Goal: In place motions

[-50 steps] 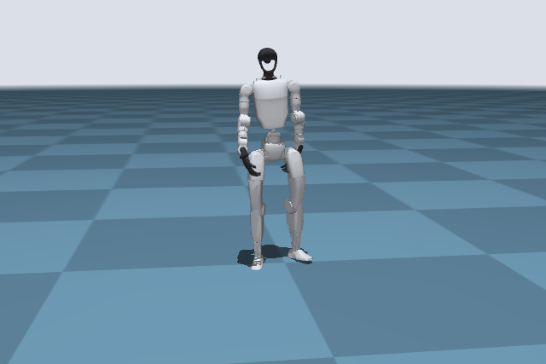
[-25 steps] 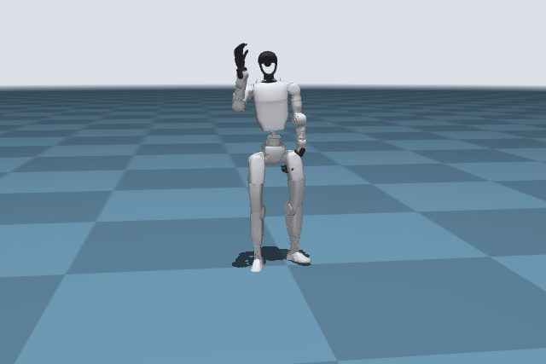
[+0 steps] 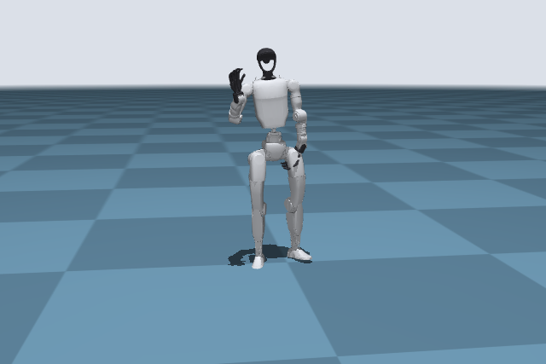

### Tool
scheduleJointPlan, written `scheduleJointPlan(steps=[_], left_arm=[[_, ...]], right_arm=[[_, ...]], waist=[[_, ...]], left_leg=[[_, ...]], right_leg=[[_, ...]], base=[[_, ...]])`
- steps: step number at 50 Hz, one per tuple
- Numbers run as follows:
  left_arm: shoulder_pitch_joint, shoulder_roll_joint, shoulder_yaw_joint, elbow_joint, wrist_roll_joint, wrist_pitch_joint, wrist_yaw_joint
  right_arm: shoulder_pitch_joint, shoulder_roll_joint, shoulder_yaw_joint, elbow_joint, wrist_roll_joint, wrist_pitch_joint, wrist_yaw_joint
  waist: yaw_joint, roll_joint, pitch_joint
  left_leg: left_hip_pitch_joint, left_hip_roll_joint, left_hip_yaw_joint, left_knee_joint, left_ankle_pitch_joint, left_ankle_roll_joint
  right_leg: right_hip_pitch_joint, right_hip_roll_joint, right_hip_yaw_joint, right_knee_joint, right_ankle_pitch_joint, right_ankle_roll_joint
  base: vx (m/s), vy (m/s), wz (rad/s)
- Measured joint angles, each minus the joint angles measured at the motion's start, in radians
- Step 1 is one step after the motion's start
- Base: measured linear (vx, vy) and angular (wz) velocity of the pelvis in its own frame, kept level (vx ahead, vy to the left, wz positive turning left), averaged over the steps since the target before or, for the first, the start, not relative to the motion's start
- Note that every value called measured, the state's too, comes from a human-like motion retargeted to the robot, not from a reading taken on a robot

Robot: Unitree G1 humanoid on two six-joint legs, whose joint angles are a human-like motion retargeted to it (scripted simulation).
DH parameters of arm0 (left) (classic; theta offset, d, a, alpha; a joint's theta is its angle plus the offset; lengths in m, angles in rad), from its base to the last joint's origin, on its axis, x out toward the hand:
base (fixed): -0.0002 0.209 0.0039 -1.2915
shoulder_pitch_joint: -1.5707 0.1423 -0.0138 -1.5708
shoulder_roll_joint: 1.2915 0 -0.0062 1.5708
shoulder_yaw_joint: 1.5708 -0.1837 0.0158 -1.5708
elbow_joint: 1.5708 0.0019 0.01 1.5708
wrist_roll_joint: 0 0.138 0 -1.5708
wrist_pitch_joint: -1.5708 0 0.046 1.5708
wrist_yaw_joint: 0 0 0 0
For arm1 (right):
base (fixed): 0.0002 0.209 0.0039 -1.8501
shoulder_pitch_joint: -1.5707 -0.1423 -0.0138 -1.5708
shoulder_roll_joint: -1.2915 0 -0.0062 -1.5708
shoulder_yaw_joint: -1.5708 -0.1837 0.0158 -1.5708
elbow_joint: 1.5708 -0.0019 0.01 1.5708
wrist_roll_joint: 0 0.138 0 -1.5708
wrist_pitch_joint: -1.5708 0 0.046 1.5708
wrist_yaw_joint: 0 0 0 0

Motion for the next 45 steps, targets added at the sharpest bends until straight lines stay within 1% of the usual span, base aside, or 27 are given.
scheduleJointPlan(steps=[2,3,5,7,8,10,11,12,13,15,18,20,21,23,25,28,32,33,34,35,37,38,39,40,42,43,45], left_arm=[[-0.005,-0.006,-0.011,-0.005,0.006,-0.003,-0.005],[-0.006,-0.009,-0.016,-0.007,0.01,-0.004,-0.01],[-0.008,-0.016,-0.024,-0.012,0.02,-0.006,-0.023],[-0.009,-0.02,-0.027,-0.016,0.035,-0.008,-0.038],[-0.01,-0.02,-0.029,-0.018,0.045,-0.007,-0.046],[-0.012,-0.018,-0.032,-0.02,0.067,-0.006,-0.056],[-0.012,-0.016,-0.034,-0.022,0.078,-0.005,-0.057],[-0.013,-0.015,-0.037,-0.024,0.089,-0.004,-0.057],[-0.013,-0.012,-0.04,-0.026,0.099,-0.004,-0.056],[-0.013,-0.006,-0.051,-0.029,0.113,-0.005,-0.054],[-0.004,-0.005,-0.06,-0.027,0.109,-0.007,-0.045],[0.0,-0.003,-0.059,-0.02,0.099,-0.005,-0.043],[0.001,-0.002,-0.055,-0.015,0.094,-0.002,-0.045],[0.003,-0.001,-0.047,-0.005,0.086,0.003,-0.049],[0.006,-0.002,-0.044,0.004,0.082,0.008,-0.053],[0.008,-0.004,-0.046,0.008,0.083,0.014,-0.055],[0.007,-0.008,-0.052,0.008,0.084,0.01,-0.047],[0.004,-0.01,-0.053,0.008,0.084,0.009,-0.046],[0.001,-0.012,-0.053,0.008,0.085,0.009,-0.046],[-0.001,-0.014,-0.054,0.008,0.085,0.009,-0.047],[-0.002,-0.016,-0.056,0.008,0.088,0.014,-0.054],[-0.001,-0.018,-0.058,0.008,0.089,0.017,-0.058],[0.0,-0.019,-0.063,0.008,0.092,0.019,-0.061],[0.002,-0.021,-0.068,0.008,0.096,0.021,-0.064],[0.006,-0.024,-0.071,0.008,0.118,0.022,-0.07],[0.005,-0.023,-0.069,0.008,0.131,0.022,-0.073],[0.008,-0.024,-0.065,0.008,0.142,0.021,-0.073]], right_arm=[[0.056,0.02,0.03,0.097,-0.052,0.003,-0.044],[0.073,0.031,0.046,0.153,-0.067,0.025,-0.042],[0.087,0.071,0.08,0.267,-0.067,0.153,0.092],[0.07,0.118,0.092,0.345,-0.081,0.468,0.543],[0.057,0.133,0.089,0.37,-0.123,0.622,0.838],[0.034,0.174,0.094,0.433,-0.203,0.879,1.363],[0.027,0.191,0.092,0.448,-0.159,0.92,1.41],[0.02,0.204,0.09,0.455,-0.098,0.929,1.415],[0.016,0.211,0.088,0.442,0.0,0.874,1.336],[0.011,0.204,0.086,0.409,0.175,0.742,1.079],[-0.001,0.184,0.094,0.342,0.244,0.499,0.741],[-0.027,0.167,0.115,0.304,0.28,0.311,0.521],[-0.048,0.16,0.13,0.286,0.286,0.201,0.434],[-0.097,0.152,0.162,0.254,0.298,0.017,0.3],[-0.15,0.157,0.198,0.236,0.306,-0.051,0.27],[-0.239,0.171,0.238,0.247,0.295,-0.051,0.326],[-0.357,0.179,0.27,0.318,0.257,-0.058,0.352],[-0.386,0.187,0.274,0.348,0.243,-0.027,0.371],[-0.41,0.205,0.276,0.379,0.228,0.052,0.461],[-0.432,0.228,0.277,0.411,0.213,0.155,0.586],[-0.464,0.265,0.258,0.469,0.133,0.439,1.098],[-0.475,0.285,0.254,0.51,0.078,0.552,1.37],[-0.48,0.306,0.25,0.556,0.062,0.639,1.536],[-0.484,0.329,0.247,0.603,0.065,0.713,1.647],[-0.479,0.359,0.235,0.645,0.266,0.68,1.623],[-0.471,0.352,0.232,0.642,0.377,0.664,1.534],[-0.437,0.345,0.226,0.595,0.483,0.598,1.364]], waist=[[0.001,0.002,0.004],[-0.001,0.004,0.006],[-0.008,0.01,0.011],[-0.018,0.017,0.019],[-0.023,0.019,0.022],[-0.031,0.025,0.023],[-0.033,0.025,0.024],[-0.034,0.025,0.025],[-0.032,0.023,0.026],[-0.024,0.017,0.027],[-0.011,0.012,0.023],[-0.004,0.011,0.021],[-0.002,0.01,0.021],[0.001,0.009,0.022],[0.009,0.006,0.023],[0.029,-0.003,0.025],[0.053,-0.019,0.031],[0.057,-0.022,0.035],[0.06,-0.025,0.038],[0.061,-0.026,0.04],[0.059,-0.03,0.041],[0.058,-0.031,0.038],[0.056,-0.03,0.036],[0.054,-0.029,0.033],[0.051,-0.027,0.03],[0.049,-0.028,0.03],[0.043,-0.028,0.033]], left_leg=[[0.003,0.0,0.002,0.0,0.0,0.0],[0.005,0.0,0.003,0.0,0.001,0.0],[0.009,0.001,0.005,0.0,0.001,0.0],[0.013,0.002,0.007,-0.001,0.001,0.001],[0.014,0.002,0.007,-0.001,0.001,0.001],[0.011,0.003,0.009,0.0,0.001,0.0],[0.011,0.002,0.01,0.0,0.002,0.0],[0.011,0.001,0.01,0.0,0.002,0.0],[0.011,0.0,0.01,0.0,0.002,0.0],[0.011,-0.002,0.008,0.0,0.003,0.001],[0.011,-0.003,0.006,0.0,0.003,0.001],[0.011,-0.002,0.007,0.0,0.003,0.002],[0.012,-0.002,0.007,0.0,0.003,0.002],[0.014,-0.002,0.007,-0.001,0.002,0.002],[0.02,-0.003,0.008,-0.003,0.002,0.002],[0.027,-0.003,0.009,-0.005,0.002,0.002],[0.033,0.0,0.009,-0.007,0.004,0.001],[0.034,0.001,0.01,-0.007,0.005,0.001],[0.034,0.001,0.009,-0.007,0.006,0.0],[0.034,0.002,0.009,-0.007,0.007,0.0],[0.029,0.004,0.005,-0.005,0.009,-0.002],[0.026,0.005,0.004,-0.004,0.009,-0.003],[0.023,0.006,0.003,-0.004,0.01,-0.004],[0.02,0.007,0.003,-0.003,0.01,-0.005],[0.017,0.008,0.002,-0.003,0.01,-0.006],[0.015,0.008,0.002,-0.002,0.01,-0.006],[0.014,0.008,0.0,0.0,0.01,-0.007]], right_leg=[[0.001,0.0,0.002,0.0,0.001,-0.001],[0.002,0.001,0.004,0.0,0.001,-0.001],[0.005,0.001,0.005,0.001,0.003,-0.001],[0.007,0.002,0.007,0.001,0.004,-0.002],[0.007,0.002,0.008,0.002,0.005,-0.002],[0.003,0.002,0.009,0.002,0.006,-0.002],[0.003,0.001,0.009,0.001,0.007,-0.002],[0.003,0.0,0.008,0.001,0.007,-0.002],[0.004,-0.001,0.008,0.001,0.007,-0.002],[0.005,-0.002,0.006,0.001,0.007,-0.002],[0.006,-0.004,0.003,0.001,0.007,-0.002],[0.005,-0.003,0.004,0.002,0.007,-0.002],[0.005,-0.003,0.004,0.002,0.007,-0.002],[0.005,-0.003,0.006,0.003,0.008,-0.003],[0.008,-0.003,0.007,0.004,0.008,-0.003],[0.01,-0.003,0.009,0.006,0.009,-0.004],[0.016,-0.002,0.006,0.007,0.011,-0.004],[0.018,-0.002,0.005,0.008,0.011,-0.004],[0.019,-0.002,0.003,0.008,0.011,-0.004],[0.021,-0.002,0.0,0.008,0.011,-0.004],[0.023,-0.002,-0.007,0.007,0.011,-0.003],[0.023,-0.002,-0.01,0.006,0.011,-0.003],[0.023,-0.002,-0.013,0.006,0.011,-0.002],[0.023,-0.002,-0.016,0.005,0.011,-0.002],[0.022,-0.002,-0.019,0.005,0.01,-0.002],[0.022,-0.002,-0.02,0.005,0.009,-0.002],[0.023,-0.002,-0.021,0.004,0.008,-0.002]], base=[[0.0,0.0,0.0],[0.0,0.0,0.0],[0.0,0.0,0.0],[-0.02,0.03,-0.04],[-0.05,0.05,-0.07],[0.0,0.0,0.0],[0.0,0.0,0.0],[0.0,0.0,0.0],[0.0,0.0,0.0],[0.0,0.0,0.0],[0.0,0.0,0.0],[0.0,0.0,0.0],[0.0,0.0,0.0],[0.0,0.0,0.0],[0.0,0.0,0.0],[0.0,0.0,0.0],[0.0,0.0,0.0],[0.0,0.0,0.0],[-0.05,-0.03,0.16],[-0.06,-0.02,0.19],[-0.05,-0.02,0.2],[-0.03,-0.01,0.2],[-0.01,0.0,0.19],[0.0,0.0,0.0],[0.0,0.0,0.0],[0.0,0.0,0.0],[0.0,0.0,0.0]])
